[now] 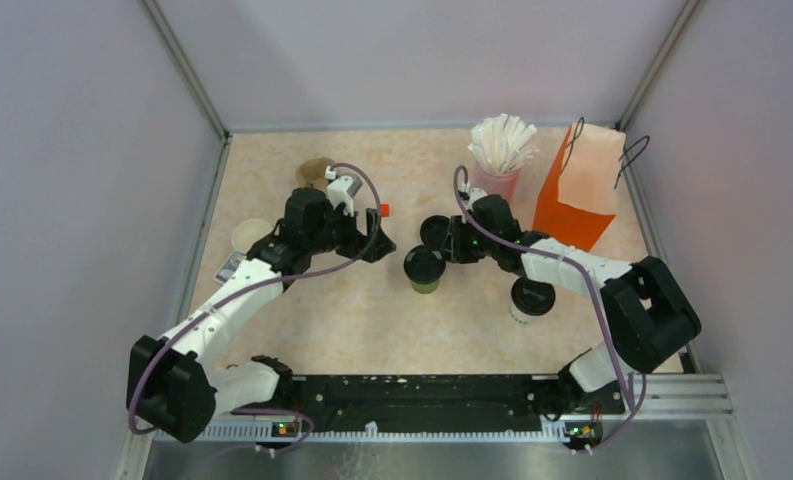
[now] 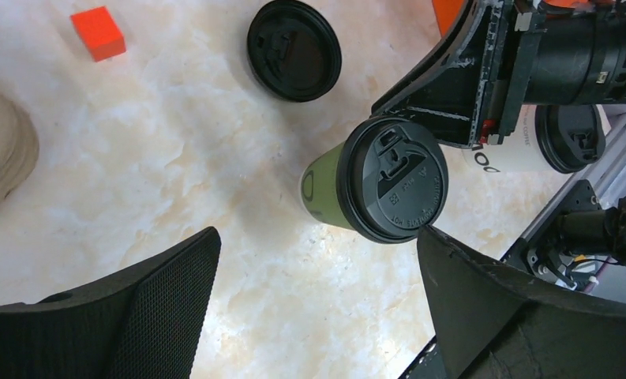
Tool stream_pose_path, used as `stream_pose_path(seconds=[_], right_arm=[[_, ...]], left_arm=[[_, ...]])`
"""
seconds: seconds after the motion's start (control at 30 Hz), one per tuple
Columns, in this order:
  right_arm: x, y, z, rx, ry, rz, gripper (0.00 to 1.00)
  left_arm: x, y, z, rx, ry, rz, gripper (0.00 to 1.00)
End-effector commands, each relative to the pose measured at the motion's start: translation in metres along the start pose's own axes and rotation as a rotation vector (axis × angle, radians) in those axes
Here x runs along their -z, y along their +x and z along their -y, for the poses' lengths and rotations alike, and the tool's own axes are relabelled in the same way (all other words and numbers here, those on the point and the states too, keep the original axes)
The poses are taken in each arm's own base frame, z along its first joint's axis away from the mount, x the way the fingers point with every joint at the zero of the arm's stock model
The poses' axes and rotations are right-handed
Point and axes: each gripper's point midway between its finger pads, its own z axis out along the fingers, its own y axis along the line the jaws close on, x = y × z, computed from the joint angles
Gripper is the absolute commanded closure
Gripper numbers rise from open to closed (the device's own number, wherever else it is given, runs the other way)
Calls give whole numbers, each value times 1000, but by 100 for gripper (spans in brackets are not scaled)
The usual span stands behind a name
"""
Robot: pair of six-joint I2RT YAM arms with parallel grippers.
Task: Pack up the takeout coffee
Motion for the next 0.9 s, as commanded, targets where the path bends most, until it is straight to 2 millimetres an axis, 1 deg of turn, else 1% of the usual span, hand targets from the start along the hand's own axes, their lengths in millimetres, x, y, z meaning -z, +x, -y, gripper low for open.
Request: stream_pose_path(seconds=[0.0, 0.07, 0.17, 0.27, 0.37, 0.43, 0.53, 0.6, 0.7, 0.77, 0.87], right_arm=[[-5, -1, -29, 44, -87, 32, 78], [-5, 8, -32, 42, -88, 24, 78], [-1, 22, -37, 25, -89, 12, 78], [3, 37, -44, 2, -100, 10, 78], [8, 48, -49, -28, -101, 14, 78], [11, 53, -61, -20, -124, 20, 78], [14, 60, -85, 12, -180, 15, 77], [13, 61, -94, 29, -192, 19, 77], [12, 64, -100, 41, -188, 7, 76], [14, 67, -103, 40, -183, -8, 73], [22, 69, -103, 34, -168, -14, 65]], left_arm=[[9, 10, -9, 6, 10, 7, 1], [9, 15, -11, 23, 18, -4, 1], [7, 23, -15, 45, 24, -42, 7], [4, 34, -12, 53, 65, -99, 16], [1, 43, -2, 38, 148, -148, 21], [0, 46, 0, 40, 173, -163, 22], [-1, 49, 1, 41, 186, -177, 22], [-3, 49, 2, 44, 199, -179, 23], [-6, 46, 5, 39, 224, -169, 23], [-10, 43, 4, 37, 228, -164, 22], [-16, 39, 4, 38, 242, -175, 22]])
